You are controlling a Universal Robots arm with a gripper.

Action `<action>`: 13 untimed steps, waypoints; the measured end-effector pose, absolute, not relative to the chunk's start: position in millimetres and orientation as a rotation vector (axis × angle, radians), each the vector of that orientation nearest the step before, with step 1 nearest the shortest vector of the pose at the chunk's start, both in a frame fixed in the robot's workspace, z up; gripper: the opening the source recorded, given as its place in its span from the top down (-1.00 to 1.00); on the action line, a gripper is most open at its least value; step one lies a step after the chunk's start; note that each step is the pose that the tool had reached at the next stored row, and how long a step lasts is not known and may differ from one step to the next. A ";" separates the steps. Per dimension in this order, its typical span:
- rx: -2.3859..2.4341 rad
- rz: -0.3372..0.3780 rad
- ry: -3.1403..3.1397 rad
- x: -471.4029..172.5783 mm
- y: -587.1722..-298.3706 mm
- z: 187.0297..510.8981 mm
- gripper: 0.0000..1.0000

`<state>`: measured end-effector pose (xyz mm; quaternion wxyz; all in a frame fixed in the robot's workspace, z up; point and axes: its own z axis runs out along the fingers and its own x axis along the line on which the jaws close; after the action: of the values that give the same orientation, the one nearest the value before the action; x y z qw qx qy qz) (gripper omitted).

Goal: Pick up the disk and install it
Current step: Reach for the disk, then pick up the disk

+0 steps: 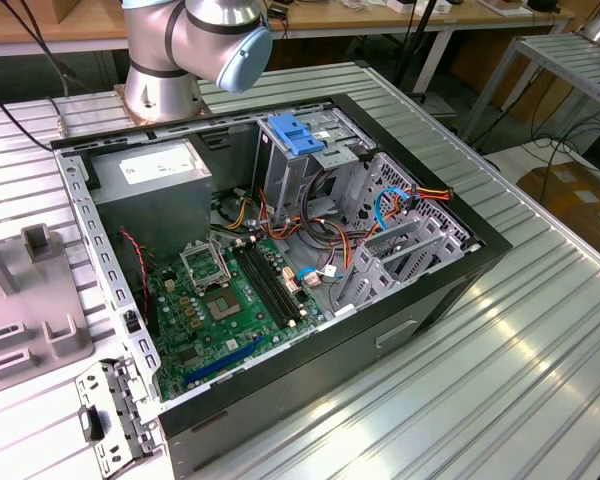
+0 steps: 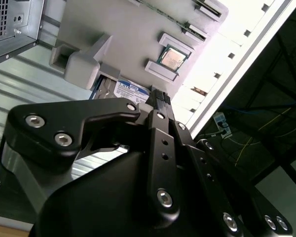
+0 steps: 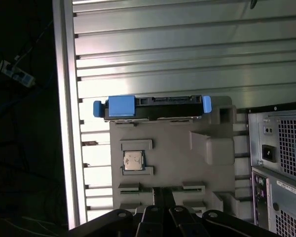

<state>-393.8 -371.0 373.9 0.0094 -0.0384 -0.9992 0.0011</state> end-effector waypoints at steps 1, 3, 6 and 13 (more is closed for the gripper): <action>-0.120 0.003 -3.120 -393.8 -371.0 373.9 0.79; -0.120 0.003 -3.120 -393.8 -370.9 373.9 0.79; -0.120 0.003 -3.120 -393.8 -370.9 373.9 0.79; -0.102 0.004 -3.121 -393.8 -370.9 373.8 0.79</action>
<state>-393.8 -370.9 373.8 0.0094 -0.0328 -0.9994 0.0011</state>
